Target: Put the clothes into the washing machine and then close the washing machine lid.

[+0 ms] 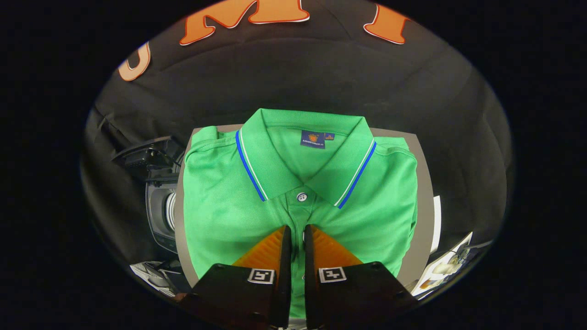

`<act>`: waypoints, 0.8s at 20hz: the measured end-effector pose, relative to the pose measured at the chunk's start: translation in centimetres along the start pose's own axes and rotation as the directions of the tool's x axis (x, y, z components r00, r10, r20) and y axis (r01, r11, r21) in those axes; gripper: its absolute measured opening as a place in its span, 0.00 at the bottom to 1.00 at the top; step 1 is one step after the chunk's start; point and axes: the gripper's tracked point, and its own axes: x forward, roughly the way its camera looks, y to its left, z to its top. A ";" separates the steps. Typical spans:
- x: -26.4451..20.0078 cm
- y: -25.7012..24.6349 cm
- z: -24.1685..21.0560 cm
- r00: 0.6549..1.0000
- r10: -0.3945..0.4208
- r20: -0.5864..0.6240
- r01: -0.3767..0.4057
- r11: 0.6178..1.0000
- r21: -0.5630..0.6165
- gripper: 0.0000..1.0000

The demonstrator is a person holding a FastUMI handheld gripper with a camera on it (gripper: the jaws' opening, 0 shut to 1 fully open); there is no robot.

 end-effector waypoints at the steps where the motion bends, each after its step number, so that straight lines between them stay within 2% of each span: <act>1: 0.9 0.1 -0.2 1.000 0.006 -0.004 -0.006 1.000 -0.001 0.12; 11: -0.1 0.0 0.2 0.985 0.082 0.153 -0.086 0.996 0.022 0.12; 16: -2.4 0.1 1.2 0.938 0.178 0.297 -0.201 0.979 0.046 0.12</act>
